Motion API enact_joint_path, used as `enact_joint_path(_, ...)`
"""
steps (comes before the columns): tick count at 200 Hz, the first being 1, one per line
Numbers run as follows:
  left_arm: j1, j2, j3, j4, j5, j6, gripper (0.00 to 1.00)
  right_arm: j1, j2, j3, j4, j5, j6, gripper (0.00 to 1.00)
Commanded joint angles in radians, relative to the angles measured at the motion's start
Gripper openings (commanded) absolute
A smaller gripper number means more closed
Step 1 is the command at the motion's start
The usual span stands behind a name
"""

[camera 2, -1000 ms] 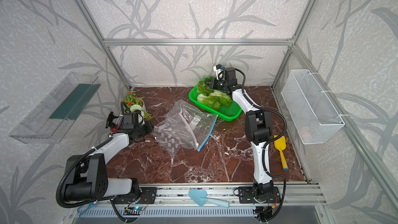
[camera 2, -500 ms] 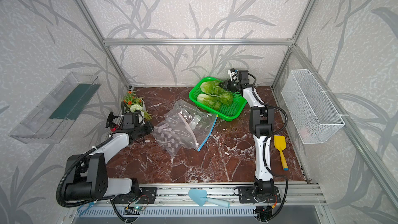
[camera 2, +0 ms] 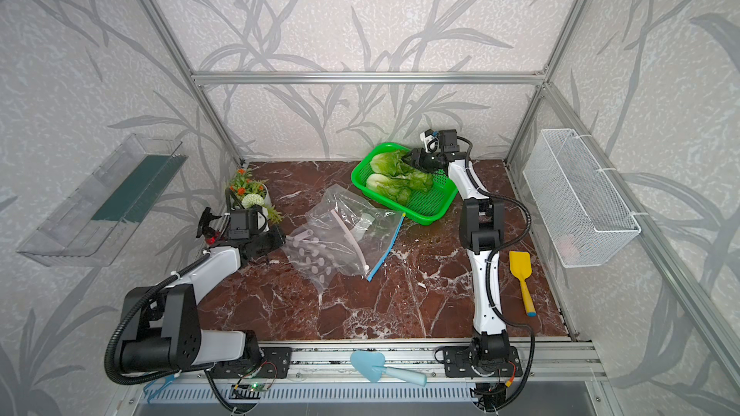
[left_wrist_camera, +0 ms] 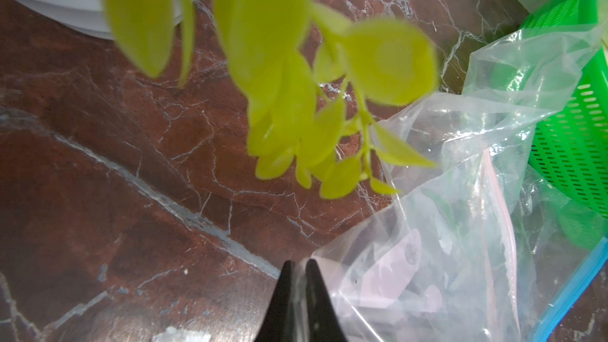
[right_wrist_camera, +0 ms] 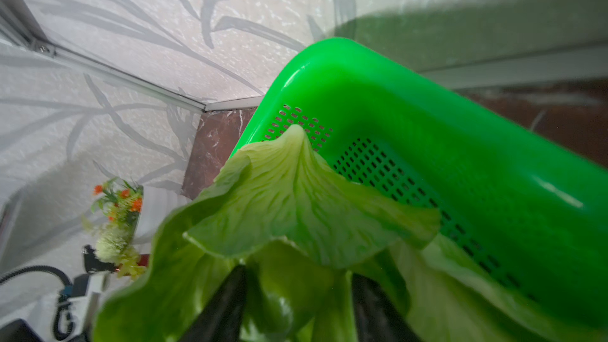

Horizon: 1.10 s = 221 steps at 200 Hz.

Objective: Open the zip-top bag and take out the chinese cabbages
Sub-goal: Place the zipper food storage bag at the center of the board, then reset both arms

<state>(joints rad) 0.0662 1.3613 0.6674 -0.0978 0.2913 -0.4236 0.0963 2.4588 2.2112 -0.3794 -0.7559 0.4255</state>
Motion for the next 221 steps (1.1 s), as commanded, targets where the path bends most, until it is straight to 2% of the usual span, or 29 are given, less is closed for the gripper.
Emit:
enact_joint_path(1,-0.002,-0.005,0.031,-0.004,-0.015,-0.007,0.27,0.005,-0.121,-0.086,0.031,0.042,-0.012,0.72)
enact_joint_path(19,-0.004,-0.004,0.043,-0.004,-0.009,-0.007,0.34,0.003,-0.188,-0.146,0.047,0.072,-0.035,0.87)
enact_joint_path(31,-0.003,-0.002,0.056,-0.008,-0.006,-0.008,0.43,0.000,-0.231,-0.174,0.045,0.088,-0.058,1.00)
enact_joint_path(60,-0.004,-0.005,0.065,-0.002,-0.011,-0.010,0.61,-0.001,-0.345,-0.245,0.014,0.176,-0.134,0.99)
enact_joint_path(65,-0.003,-0.009,0.067,0.001,-0.015,-0.010,0.73,-0.001,-0.362,-0.255,0.009,0.192,-0.148,0.99)
enact_joint_path(75,-0.005,-0.017,0.068,0.002,-0.020,-0.009,0.88,-0.001,-0.408,-0.294,0.002,0.229,-0.178,0.99)
enact_joint_path(86,-0.009,-0.029,0.067,0.003,-0.038,-0.008,0.99,-0.001,-0.468,-0.362,0.020,0.274,-0.206,0.99)
enact_joint_path(109,-0.031,-0.062,0.056,0.008,-0.104,0.007,0.99,-0.001,-0.620,-0.568,0.106,0.379,-0.260,0.99)
enact_joint_path(118,-0.041,-0.076,0.052,0.008,-0.144,0.016,0.99,0.001,-0.714,-0.711,0.186,0.383,-0.260,0.99)
enact_joint_path(146,-0.067,-0.137,0.029,0.032,-0.246,0.036,0.99,0.038,-1.010,-1.164,0.472,0.609,-0.432,0.99)
enact_joint_path(171,-0.093,-0.197,0.008,0.054,-0.371,0.082,0.99,0.043,-1.198,-1.459,0.586,0.725,-0.489,0.99)
enact_joint_path(196,-0.110,-0.243,-0.048,0.138,-0.515,0.156,0.99,0.043,-1.274,-1.680,0.760,0.779,-0.526,0.99)
enact_joint_path(221,-0.112,-0.233,-0.139,0.326,-0.616,0.228,0.99,0.043,-1.191,-1.779,0.955,0.815,-0.537,0.99)
